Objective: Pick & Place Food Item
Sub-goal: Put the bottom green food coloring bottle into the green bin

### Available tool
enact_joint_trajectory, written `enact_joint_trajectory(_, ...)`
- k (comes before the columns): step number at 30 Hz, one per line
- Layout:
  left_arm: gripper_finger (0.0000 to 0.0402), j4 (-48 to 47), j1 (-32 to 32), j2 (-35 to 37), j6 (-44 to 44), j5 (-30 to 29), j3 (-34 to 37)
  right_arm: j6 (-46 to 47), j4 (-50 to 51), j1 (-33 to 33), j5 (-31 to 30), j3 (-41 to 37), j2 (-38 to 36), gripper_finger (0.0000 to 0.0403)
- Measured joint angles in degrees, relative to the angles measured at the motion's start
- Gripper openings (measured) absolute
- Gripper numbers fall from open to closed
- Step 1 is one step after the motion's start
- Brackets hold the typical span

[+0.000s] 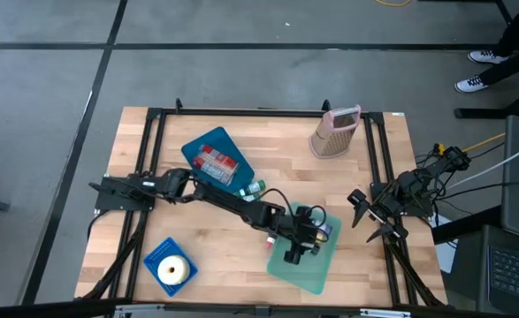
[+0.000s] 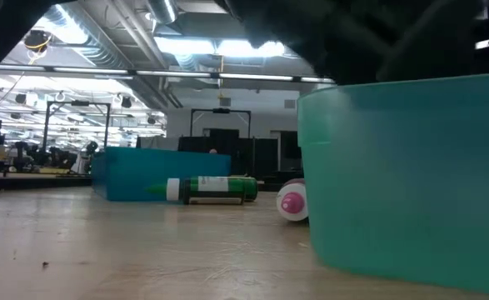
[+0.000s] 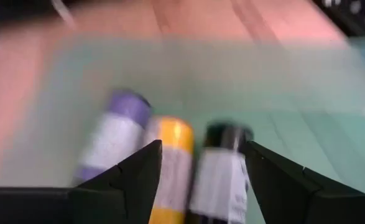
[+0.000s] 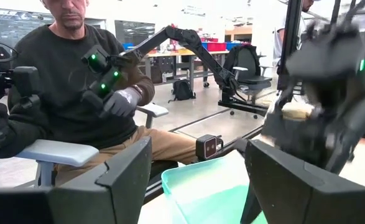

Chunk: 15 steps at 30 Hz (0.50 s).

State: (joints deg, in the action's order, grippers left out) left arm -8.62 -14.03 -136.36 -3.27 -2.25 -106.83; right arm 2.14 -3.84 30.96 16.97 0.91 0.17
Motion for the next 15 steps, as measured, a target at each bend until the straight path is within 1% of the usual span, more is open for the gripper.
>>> enact_joint_trajectory(4, 0.0222, 1.08, -1.13, 3.91, -3.17, -6.15, -0.06, 0.03, 0.02, 0.0, 0.0, 0.0, 0.01, 0.0254)
enact_joint_trajectory(8, 0.0219, -3.73, -2.76, 9.16, -3.13, -13.78, -0.07, 0.22, 0.08, 0.0, 0.2, 0.0, 0.02, 0.0254)
enact_joint_trajectory(11, 0.0221, -11.92, -3.59, 13.31, -0.07, -20.07, -0.16, 0.23, 0.09, 0.0, 0.46, 0.0, 0.0, 0.0254)
enact_joint_trajectory(13, 0.022, -19.56, -4.07, 15.49, 1.38, -24.21, -0.17, 0.26, 0.09, 0.0, 0.48, 0.0, 0.0, 0.0254)
enact_joint_trajectory(15, 0.0219, -25.35, -4.28, 16.73, 3.25, -26.69, -0.16, 0.26, 0.09, 0.0, 0.47, 0.0, 0.02, 0.0254)
